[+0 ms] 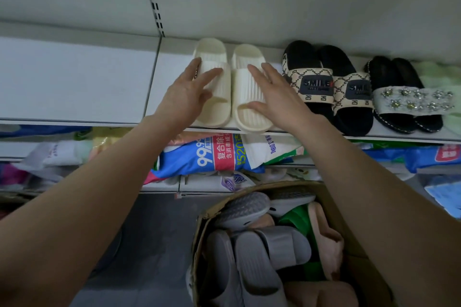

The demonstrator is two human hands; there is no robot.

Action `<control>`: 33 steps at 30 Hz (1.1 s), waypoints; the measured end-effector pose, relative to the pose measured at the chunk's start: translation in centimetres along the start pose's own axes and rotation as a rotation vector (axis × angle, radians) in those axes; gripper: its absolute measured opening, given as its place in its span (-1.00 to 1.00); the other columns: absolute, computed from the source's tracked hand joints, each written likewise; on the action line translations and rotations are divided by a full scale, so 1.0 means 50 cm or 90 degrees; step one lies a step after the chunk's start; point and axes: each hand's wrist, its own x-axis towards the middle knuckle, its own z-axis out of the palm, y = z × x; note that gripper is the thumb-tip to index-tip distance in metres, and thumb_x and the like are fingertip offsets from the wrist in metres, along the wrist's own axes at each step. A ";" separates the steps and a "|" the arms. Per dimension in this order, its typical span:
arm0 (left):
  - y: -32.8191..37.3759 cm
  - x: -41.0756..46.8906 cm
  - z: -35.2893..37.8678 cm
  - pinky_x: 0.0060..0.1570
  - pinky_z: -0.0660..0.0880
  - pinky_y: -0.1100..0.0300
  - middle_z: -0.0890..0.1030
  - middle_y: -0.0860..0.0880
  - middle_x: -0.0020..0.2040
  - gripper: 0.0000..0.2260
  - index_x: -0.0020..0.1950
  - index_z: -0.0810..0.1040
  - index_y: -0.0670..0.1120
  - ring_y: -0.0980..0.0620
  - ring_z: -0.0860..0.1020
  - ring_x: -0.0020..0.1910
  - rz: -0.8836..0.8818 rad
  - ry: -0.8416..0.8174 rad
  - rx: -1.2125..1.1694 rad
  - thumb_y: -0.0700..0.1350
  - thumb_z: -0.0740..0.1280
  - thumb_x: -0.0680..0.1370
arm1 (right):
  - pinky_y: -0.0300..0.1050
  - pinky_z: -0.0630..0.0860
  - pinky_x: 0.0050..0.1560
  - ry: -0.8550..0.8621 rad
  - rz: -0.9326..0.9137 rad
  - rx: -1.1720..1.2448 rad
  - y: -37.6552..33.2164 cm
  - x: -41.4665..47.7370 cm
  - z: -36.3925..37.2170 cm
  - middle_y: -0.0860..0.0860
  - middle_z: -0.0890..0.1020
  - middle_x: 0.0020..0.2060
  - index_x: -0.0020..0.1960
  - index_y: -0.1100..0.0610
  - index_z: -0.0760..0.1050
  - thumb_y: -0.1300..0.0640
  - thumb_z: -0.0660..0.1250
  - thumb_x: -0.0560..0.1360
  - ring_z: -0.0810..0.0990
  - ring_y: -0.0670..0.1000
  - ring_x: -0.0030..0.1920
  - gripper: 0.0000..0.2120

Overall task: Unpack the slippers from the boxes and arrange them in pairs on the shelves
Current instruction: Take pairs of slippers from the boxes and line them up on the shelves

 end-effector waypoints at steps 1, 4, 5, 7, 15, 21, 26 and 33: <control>0.001 -0.003 -0.001 0.17 0.44 -0.08 0.21 -0.22 0.52 -0.53 0.46 0.37 0.05 -0.29 0.48 0.25 0.004 0.000 0.008 -0.18 0.32 0.56 | 0.00 0.06 0.51 0.002 -0.002 0.000 0.001 -0.002 -0.001 0.18 0.01 0.58 0.61 0.04 -0.03 -0.07 0.32 0.56 0.04 0.17 0.56 -0.23; 0.009 -0.019 -0.002 0.31 0.35 -0.11 0.24 -0.27 0.49 -0.52 0.45 0.39 -0.02 -0.30 0.37 0.37 0.026 0.001 0.034 -0.20 0.35 0.53 | 0.00 0.07 0.50 0.016 -0.020 -0.008 0.004 -0.017 -0.006 0.14 0.02 0.58 0.60 0.05 -0.01 -0.03 0.30 0.58 0.04 0.14 0.56 -0.27; 0.014 -0.028 -0.001 0.35 0.33 -0.13 0.26 -0.27 0.48 -0.52 0.44 0.40 -0.04 -0.31 0.33 0.40 0.031 0.002 0.045 -0.21 0.37 0.53 | -0.01 0.07 0.50 0.027 -0.032 -0.016 0.006 -0.026 -0.007 0.13 0.04 0.58 0.60 0.07 0.00 -0.02 0.28 0.59 0.05 0.13 0.56 -0.30; 0.032 -0.056 0.000 0.35 0.33 -0.14 0.31 -0.29 0.45 -0.53 0.42 0.42 -0.09 -0.33 0.33 0.39 0.040 0.014 0.053 -0.21 0.39 0.51 | 0.00 0.09 0.50 0.053 -0.052 -0.018 0.009 -0.057 -0.009 0.13 0.08 0.57 0.59 0.10 0.05 0.02 0.27 0.60 0.09 0.13 0.55 -0.34; 0.177 -0.257 0.061 0.22 0.40 0.01 0.51 -0.25 0.25 -0.63 0.25 0.57 -0.16 -0.25 0.50 0.19 0.030 0.039 -0.032 -0.26 0.35 0.44 | 0.05 0.40 0.31 0.148 -0.081 0.025 0.063 -0.313 0.046 0.15 0.38 0.42 0.46 0.17 0.34 0.17 0.31 0.57 0.40 0.16 0.38 -0.53; 0.272 -0.473 0.221 0.22 0.43 0.04 0.53 -0.18 0.23 -0.66 0.25 0.56 -0.12 -0.18 0.51 0.18 -0.082 -0.059 -0.114 -0.18 0.31 0.48 | 0.10 0.47 0.26 0.004 0.022 0.085 0.160 -0.567 0.200 0.05 0.41 0.40 0.47 0.06 0.35 0.09 0.25 0.60 0.43 0.10 0.33 -0.57; 0.342 -0.681 0.350 0.04 0.58 -0.09 0.58 -0.18 0.19 -0.69 0.19 0.59 -0.11 -0.22 0.56 0.15 -0.179 -0.223 -0.114 -0.22 0.43 0.45 | 0.01 0.43 0.30 -0.208 0.057 0.070 0.216 -0.676 0.352 0.05 0.41 0.42 0.50 0.05 0.30 0.20 0.29 0.57 0.42 0.08 0.37 -0.49; 0.381 -0.796 0.409 0.24 0.47 -0.04 0.54 -0.10 0.26 -0.55 0.36 0.46 -0.02 -0.15 0.46 0.28 -0.264 -0.282 -0.123 -0.22 0.38 0.48 | 0.06 0.26 0.43 -0.351 -0.044 0.003 0.199 -0.600 0.480 0.11 0.09 0.56 0.56 -0.10 0.15 0.23 0.22 0.59 0.16 0.22 0.50 -0.40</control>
